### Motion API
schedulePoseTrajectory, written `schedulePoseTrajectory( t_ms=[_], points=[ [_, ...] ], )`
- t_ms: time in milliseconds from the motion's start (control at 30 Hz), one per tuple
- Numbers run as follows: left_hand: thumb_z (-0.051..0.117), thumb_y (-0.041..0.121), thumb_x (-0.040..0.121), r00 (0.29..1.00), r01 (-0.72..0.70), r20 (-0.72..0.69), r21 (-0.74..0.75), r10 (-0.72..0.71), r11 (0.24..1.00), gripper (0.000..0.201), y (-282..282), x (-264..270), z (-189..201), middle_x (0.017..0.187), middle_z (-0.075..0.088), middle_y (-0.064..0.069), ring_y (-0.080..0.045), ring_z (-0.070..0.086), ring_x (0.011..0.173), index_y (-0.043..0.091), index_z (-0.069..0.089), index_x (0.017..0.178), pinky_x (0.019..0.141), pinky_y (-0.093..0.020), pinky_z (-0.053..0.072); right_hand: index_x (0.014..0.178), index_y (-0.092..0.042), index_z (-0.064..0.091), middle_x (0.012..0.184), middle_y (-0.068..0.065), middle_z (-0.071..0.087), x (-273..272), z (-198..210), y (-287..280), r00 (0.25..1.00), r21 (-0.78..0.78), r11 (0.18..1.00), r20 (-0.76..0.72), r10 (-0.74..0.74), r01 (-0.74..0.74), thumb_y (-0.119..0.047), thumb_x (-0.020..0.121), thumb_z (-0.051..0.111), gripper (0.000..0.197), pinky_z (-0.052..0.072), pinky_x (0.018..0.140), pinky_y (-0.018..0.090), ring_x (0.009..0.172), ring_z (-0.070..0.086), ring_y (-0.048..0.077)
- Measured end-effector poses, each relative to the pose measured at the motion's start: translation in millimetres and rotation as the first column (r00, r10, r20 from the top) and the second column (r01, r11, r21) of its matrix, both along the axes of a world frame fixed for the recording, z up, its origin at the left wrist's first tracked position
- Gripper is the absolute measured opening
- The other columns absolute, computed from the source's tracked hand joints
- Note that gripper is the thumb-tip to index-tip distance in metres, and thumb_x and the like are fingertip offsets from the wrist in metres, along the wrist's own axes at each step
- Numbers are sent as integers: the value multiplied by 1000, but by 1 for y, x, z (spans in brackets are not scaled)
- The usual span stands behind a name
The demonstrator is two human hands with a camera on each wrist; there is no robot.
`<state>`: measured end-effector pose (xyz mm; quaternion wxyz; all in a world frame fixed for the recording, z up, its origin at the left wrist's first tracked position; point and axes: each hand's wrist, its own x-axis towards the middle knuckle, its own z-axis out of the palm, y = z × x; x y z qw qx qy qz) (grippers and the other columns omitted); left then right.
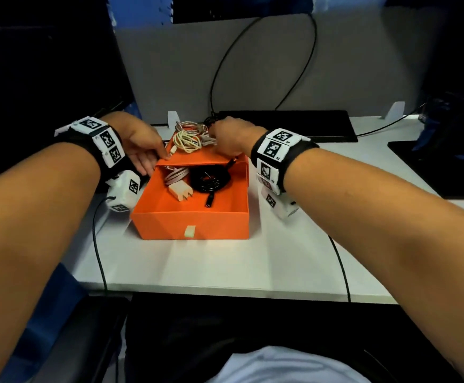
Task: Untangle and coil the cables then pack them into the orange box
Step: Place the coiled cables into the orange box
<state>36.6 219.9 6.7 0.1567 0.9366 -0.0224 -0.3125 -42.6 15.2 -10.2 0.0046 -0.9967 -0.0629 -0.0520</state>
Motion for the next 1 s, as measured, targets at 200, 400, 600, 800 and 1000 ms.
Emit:
schedulePoseTrajectory(
  t_ms=[200, 400, 600, 800, 1000],
  points=[
    [51, 27, 106, 1000, 17, 11, 19, -17, 1000, 35, -6, 1, 4, 87, 77, -19, -25, 76, 73, -5, 67, 103, 78, -40, 59, 111, -15, 72, 112, 10, 69, -6, 12, -25, 997, 168, 986, 76, -17, 4, -21, 98, 57, 20, 43, 75, 30, 99, 64, 28],
    [50, 25, 107, 1000, 8, 12, -8, -7, 1000, 34, -1, -3, 1, 78, 76, -16, -24, 76, 69, -2, 67, 95, 75, -38, 59, 97, -13, 73, 84, 2, 64, -59, 44, -19, 973, 316, 948, 229, -31, -44, -17, 95, 65, 9, 41, 67, 30, 83, 60, 22],
    [46, 26, 107, 1000, -11, -15, -2, 11, 1000, 37, 6, 0, -3, 85, 77, -17, -25, 76, 75, -5, 65, 111, 68, -34, 61, 106, -9, 65, 107, 15, 62, -125, 35, 13, 995, -33, 999, 91, 28, -25, -3, 95, 57, 15, 43, 71, 35, 95, 64, 36],
    [50, 26, 106, 1000, 0, 4, -15, 1, 1000, 36, 4, 1, -3, 87, 76, -18, -26, 76, 74, -6, 66, 109, 71, -37, 61, 129, -9, 63, 129, 9, 62, -136, 12, 45, 993, -174, 984, -117, 1, -22, -6, 99, 58, 30, 46, 77, 39, 120, 62, 33],
    [49, 27, 107, 1000, 6, -6, -16, -6, 1000, 35, 2, 1, -1, 86, 76, -17, -25, 77, 73, -3, 67, 106, 74, -37, 60, 126, -9, 64, 125, 6, 64, -125, -1, 62, 995, -216, 976, -103, -12, -11, -10, 100, 61, 27, 47, 74, 35, 117, 63, 27]
  ],
)
